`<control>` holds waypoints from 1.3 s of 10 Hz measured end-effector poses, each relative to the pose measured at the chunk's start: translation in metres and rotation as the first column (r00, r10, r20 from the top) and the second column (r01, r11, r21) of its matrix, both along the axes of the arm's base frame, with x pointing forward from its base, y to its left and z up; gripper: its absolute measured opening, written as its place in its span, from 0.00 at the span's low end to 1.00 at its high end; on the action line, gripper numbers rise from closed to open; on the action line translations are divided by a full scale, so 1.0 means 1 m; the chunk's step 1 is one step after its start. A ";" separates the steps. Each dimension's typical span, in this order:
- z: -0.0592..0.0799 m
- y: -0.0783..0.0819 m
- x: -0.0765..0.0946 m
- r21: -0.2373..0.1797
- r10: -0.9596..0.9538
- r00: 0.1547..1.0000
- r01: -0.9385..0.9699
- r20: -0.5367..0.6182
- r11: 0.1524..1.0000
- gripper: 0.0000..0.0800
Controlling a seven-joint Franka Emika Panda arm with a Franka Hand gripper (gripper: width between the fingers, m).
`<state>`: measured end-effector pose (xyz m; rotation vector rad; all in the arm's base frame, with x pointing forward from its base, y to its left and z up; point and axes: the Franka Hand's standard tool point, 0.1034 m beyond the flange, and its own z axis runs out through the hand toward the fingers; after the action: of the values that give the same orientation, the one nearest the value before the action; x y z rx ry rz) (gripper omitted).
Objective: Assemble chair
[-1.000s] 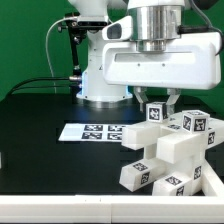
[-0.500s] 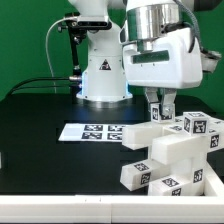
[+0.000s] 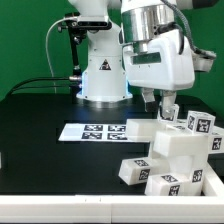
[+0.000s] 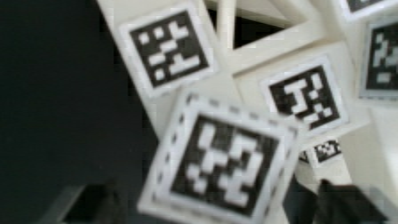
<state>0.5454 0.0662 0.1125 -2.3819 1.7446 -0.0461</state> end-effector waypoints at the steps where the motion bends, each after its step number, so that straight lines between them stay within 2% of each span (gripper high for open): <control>1: 0.000 0.000 0.002 -0.021 0.169 0.986 -0.168 0.013 0.986 0.74; 2: 0.000 0.004 0.002 -0.032 0.308 0.951 -0.308 -0.006 0.951 0.80; 3: -0.001 0.008 0.003 -0.046 0.450 0.892 -0.451 -0.027 0.891 0.81; 5: -0.007 -0.012 0.005 -0.077 0.580 0.815 -0.578 0.008 0.813 0.81; 6: -0.007 -0.013 0.005 -0.093 0.635 0.772 -0.632 0.003 0.769 0.81; 9: 0.014 -0.007 0.005 -0.127 0.747 0.665 -0.740 0.018 0.661 0.81; 11: 0.009 -0.010 0.003 -0.146 0.830 0.558 -0.820 0.008 0.553 0.81; 12: 0.009 -0.010 0.003 -0.162 0.876 0.482 -0.865 -0.004 0.475 0.81; 13: 0.010 -0.010 0.003 -0.192 0.944 0.325 -0.931 -0.049 0.310 0.81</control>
Offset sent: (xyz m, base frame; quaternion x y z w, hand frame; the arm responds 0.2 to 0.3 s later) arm 0.0006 -0.0035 -0.0087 0.0397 -0.0294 -0.1935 0.9799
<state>0.5482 0.0566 0.1223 -3.0746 0.0157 -0.1286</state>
